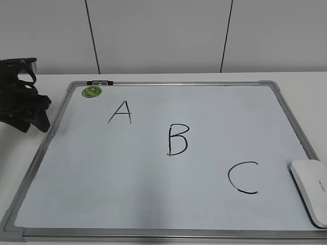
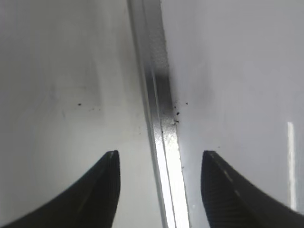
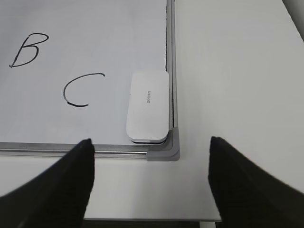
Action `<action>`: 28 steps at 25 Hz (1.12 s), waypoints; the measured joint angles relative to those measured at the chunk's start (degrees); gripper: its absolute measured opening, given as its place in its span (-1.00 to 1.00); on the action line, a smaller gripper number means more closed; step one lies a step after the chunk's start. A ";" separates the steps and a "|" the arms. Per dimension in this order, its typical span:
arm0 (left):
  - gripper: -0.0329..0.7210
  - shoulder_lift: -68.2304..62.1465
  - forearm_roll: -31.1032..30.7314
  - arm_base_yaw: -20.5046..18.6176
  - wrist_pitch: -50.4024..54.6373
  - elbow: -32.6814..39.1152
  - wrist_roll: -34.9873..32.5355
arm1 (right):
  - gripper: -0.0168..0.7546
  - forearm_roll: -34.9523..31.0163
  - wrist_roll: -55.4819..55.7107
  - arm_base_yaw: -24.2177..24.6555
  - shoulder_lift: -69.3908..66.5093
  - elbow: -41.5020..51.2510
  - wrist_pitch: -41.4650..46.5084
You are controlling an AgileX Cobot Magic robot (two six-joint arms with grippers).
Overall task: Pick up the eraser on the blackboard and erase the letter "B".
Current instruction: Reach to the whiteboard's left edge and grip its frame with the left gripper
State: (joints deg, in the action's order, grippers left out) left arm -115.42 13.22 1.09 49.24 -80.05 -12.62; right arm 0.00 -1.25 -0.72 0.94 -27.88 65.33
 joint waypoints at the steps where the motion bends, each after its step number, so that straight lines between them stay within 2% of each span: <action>1: 0.12 -0.94 0.13 0.00 0.58 -0.66 -0.08 | 0.48 0.00 0.00 0.00 0.00 0.00 0.00; 10: -0.14 -5.45 0.71 0.00 1.17 -4.13 -0.38 | 0.48 0.00 0.00 0.00 0.00 0.00 0.00; 17: -0.20 -8.29 1.18 0.00 1.28 -6.20 -0.38 | 0.48 0.00 0.00 0.00 0.00 0.00 0.00; 28: -0.44 -8.76 1.44 0.00 1.28 -6.35 -0.42 | 0.48 0.00 0.00 0.00 0.00 0.00 0.00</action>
State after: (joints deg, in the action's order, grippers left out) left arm -124.18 14.66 1.09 50.52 -86.40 -13.04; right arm 0.00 -1.25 -0.72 0.94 -27.88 65.33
